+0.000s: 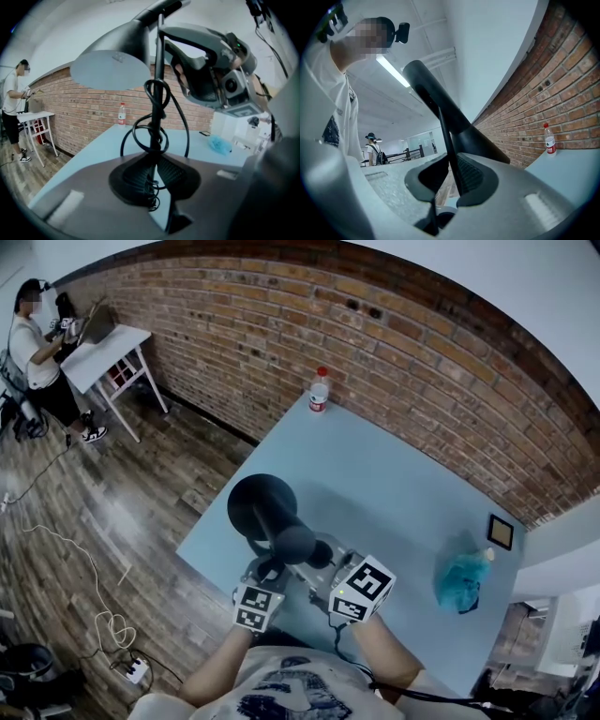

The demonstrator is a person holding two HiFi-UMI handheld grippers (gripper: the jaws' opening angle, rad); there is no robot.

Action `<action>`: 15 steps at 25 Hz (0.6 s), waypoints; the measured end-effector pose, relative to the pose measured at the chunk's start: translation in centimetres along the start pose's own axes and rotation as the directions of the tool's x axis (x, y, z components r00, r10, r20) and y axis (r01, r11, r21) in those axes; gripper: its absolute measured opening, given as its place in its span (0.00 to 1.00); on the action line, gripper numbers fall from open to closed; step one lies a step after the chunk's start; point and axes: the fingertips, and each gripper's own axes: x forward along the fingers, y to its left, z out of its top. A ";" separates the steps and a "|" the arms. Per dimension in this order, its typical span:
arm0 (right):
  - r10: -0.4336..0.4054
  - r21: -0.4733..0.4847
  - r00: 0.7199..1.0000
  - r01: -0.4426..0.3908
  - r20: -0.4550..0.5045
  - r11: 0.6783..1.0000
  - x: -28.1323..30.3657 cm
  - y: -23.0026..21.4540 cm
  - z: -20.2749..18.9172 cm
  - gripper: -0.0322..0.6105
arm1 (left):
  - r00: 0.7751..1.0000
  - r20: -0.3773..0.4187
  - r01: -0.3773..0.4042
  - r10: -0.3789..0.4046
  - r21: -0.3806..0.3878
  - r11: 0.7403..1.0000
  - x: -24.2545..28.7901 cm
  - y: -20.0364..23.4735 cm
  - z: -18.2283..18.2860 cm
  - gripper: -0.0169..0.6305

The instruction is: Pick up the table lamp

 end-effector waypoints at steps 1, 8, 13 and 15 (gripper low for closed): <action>-0.005 0.002 1.000 0.005 0.002 1.000 0.0 0.0 0.0 0.13 | 1.000 -0.002 0.003 -0.003 0.002 1.000 0.0 0.0 0.0 0.10; -0.042 0.014 0.999 0.042 0.016 0.999 -0.7 0.2 0.5 0.13 | 1.000 -0.019 0.024 -0.024 0.010 1.000 -0.9 -0.3 0.2 0.10; -0.056 0.007 0.998 0.056 0.027 0.998 -0.5 1.0 1.0 0.13 | 0.999 -0.018 0.041 -0.040 0.033 0.999 -1.9 -0.2 0.5 0.10; -0.062 0.005 0.998 0.062 0.031 0.998 -0.4 1.2 1.3 0.13 | 0.999 -0.019 0.047 -0.046 0.040 0.998 -2.1 -0.1 0.7 0.10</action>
